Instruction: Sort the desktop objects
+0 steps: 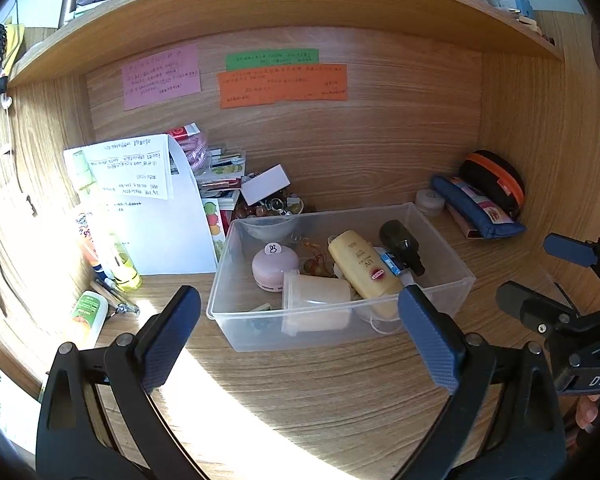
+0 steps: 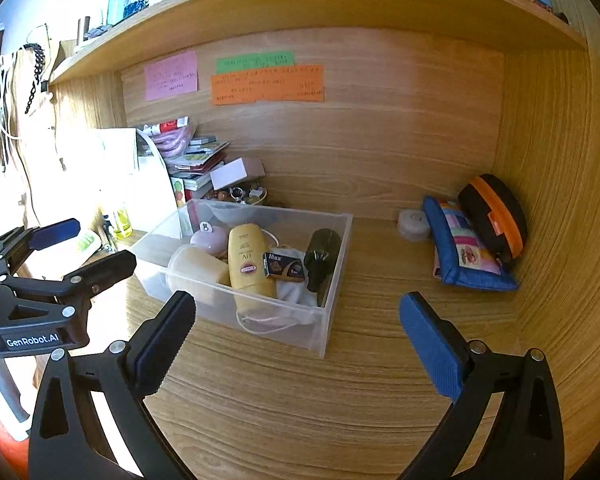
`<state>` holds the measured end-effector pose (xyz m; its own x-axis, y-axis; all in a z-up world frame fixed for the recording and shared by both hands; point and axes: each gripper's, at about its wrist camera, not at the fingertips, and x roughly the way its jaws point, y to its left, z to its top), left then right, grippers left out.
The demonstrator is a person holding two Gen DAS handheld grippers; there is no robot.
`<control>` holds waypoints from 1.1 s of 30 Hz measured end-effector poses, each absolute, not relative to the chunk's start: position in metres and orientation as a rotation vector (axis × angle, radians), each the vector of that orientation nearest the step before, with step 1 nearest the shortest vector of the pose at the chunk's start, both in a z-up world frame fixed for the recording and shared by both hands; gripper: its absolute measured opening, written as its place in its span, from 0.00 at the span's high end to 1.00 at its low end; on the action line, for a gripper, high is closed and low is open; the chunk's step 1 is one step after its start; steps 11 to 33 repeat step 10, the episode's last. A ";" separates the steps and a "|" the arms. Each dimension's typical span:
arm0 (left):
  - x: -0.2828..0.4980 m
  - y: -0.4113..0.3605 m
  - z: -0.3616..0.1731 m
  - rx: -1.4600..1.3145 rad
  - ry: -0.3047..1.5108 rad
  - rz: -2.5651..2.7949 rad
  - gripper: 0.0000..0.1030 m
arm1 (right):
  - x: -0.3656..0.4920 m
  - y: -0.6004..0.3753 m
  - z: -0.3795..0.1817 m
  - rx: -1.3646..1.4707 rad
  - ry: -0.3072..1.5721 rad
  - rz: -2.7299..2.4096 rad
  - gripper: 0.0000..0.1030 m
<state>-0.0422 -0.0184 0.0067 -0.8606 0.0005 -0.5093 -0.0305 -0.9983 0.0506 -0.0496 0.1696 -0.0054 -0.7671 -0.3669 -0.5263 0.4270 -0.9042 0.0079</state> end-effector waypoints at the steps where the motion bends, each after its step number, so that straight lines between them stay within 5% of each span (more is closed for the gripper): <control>1: -0.042 -0.018 0.006 -0.825 0.086 3.009 0.03 | -0.051 0.169 -0.006 0.748 0.156 -2.605 0.01; 33: -0.045 -0.013 0.007 -0.799 0.103 2.987 0.03 | -0.056 0.164 -0.008 0.752 0.172 -2.601 0.01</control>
